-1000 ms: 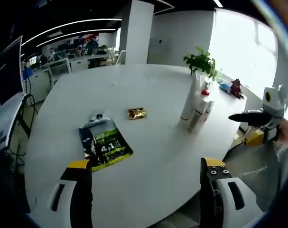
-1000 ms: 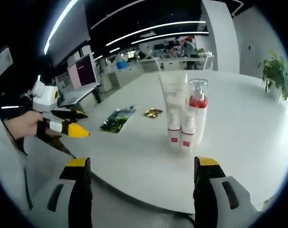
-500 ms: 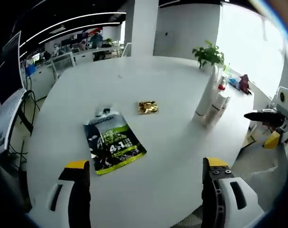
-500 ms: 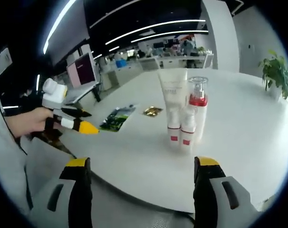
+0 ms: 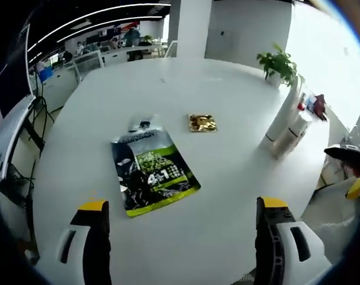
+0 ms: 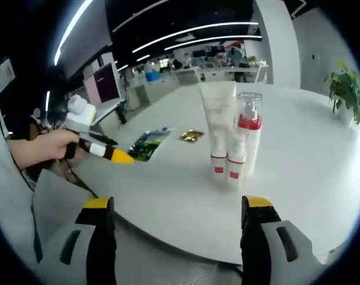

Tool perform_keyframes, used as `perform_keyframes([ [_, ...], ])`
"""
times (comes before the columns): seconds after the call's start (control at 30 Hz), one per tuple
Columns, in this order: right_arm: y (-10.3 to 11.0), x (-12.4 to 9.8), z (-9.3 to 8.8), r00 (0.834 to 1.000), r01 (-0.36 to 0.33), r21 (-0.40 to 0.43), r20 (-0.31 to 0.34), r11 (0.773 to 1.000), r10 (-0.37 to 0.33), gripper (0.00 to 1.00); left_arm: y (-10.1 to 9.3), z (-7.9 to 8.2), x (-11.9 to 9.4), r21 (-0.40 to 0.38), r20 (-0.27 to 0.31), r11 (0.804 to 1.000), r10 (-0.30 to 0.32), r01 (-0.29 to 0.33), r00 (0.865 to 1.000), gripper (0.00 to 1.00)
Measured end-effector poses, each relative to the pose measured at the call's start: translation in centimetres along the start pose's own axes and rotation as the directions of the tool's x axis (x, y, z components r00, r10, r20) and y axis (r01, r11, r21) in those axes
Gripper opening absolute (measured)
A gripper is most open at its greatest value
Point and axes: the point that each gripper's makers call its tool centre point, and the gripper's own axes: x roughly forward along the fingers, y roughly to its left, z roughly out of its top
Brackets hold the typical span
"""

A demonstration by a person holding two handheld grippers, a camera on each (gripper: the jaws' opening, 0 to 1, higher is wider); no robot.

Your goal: Arrange the skincare products in the storage area until every visible bottle or jar stands upright without overlapping.

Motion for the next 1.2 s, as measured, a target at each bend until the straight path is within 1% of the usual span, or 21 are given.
perform_keyframes([
  [0.07,-0.1,0.0,0.0,1.000,0.001,0.003,-0.001,1.000,-0.001,0.87,0.4,-0.3,0.7,-0.011,-0.011,1.000,0.005,-0.005,1.000,0.98],
  [0.2,-0.1,0.0,0.0,1.000,0.005,0.006,0.002,1.000,-0.005,0.87,0.9,-0.6,1.6,0.001,-0.032,0.999,0.037,-0.037,0.999,0.98],
  [0.27,-0.2,0.0,0.0,1.000,0.007,0.008,0.001,1.000,-0.007,0.87,1.2,-0.3,1.9,-0.002,-0.032,0.999,0.053,-0.053,0.998,0.99],
  [0.37,-0.2,0.0,0.0,1.000,0.009,0.008,0.001,1.000,-0.009,0.87,1.7,0.6,3.1,-0.011,-0.033,0.998,0.069,-0.069,0.997,0.99],
  [0.53,-0.3,0.0,-0.1,1.000,0.014,0.008,0.001,1.000,-0.014,0.87,2.2,1.2,3.7,-0.049,-0.048,0.993,0.104,-0.106,0.993,0.99],
  [0.57,-0.3,0.0,-0.1,1.000,0.014,0.008,0.001,1.000,-0.014,0.86,2.5,1.5,4.1,-0.054,-0.052,0.992,0.113,-0.116,0.992,0.98],
  [0.67,-0.4,0.0,-0.1,1.000,0.017,0.008,0.000,1.000,-0.017,0.86,2.7,1.8,4.4,-0.048,-0.052,0.989,0.137,-0.139,0.989,0.97],
  [0.73,-0.4,0.0,-0.1,1.000,0.017,0.008,0.000,1.000,-0.017,0.86,2.5,2.0,4.7,-0.051,-0.055,0.988,0.143,-0.146,0.988,0.97],
  [0.77,-0.4,0.0,-0.1,1.000,0.017,0.007,-0.001,1.000,-0.017,0.86,2.7,2.7,5.4,-0.052,-0.056,0.987,0.148,-0.151,0.987,0.97],
  [0.8,-0.4,0.0,-0.1,1.000,0.019,0.007,-0.002,1.000,-0.019,0.86,2.8,2.9,5.6,-0.053,-0.057,0.986,0.153,-0.156,0.987,0.96],
  [0.83,-0.4,0.0,-0.1,1.000,0.019,0.007,-0.002,1.000,-0.019,0.86,2.8,2.8,5.5,-0.053,-0.058,0.986,0.154,-0.158,0.986,0.96],
  [0.93,-0.4,0.0,-0.1,1.000,0.019,0.007,-0.003,1.000,-0.019,0.86,3.0,3.5,6.3,-0.055,-0.064,0.986,0.152,-0.156,0.986,0.95],
  [1.13,-0.4,0.0,-0.1,1.000,0.021,0.009,-0.002,1.000,-0.021,0.85,3.0,3.0,6.8,-0.075,-0.096,0.986,0.144,-0.152,0.985,0.89],
  [1.2,-0.4,0.0,-0.1,1.000,0.023,0.009,-0.002,1.000,-0.023,0.85,3.2,2.8,7.0,-0.070,-0.106,0.985,0.147,-0.155,0.983,0.87],
])
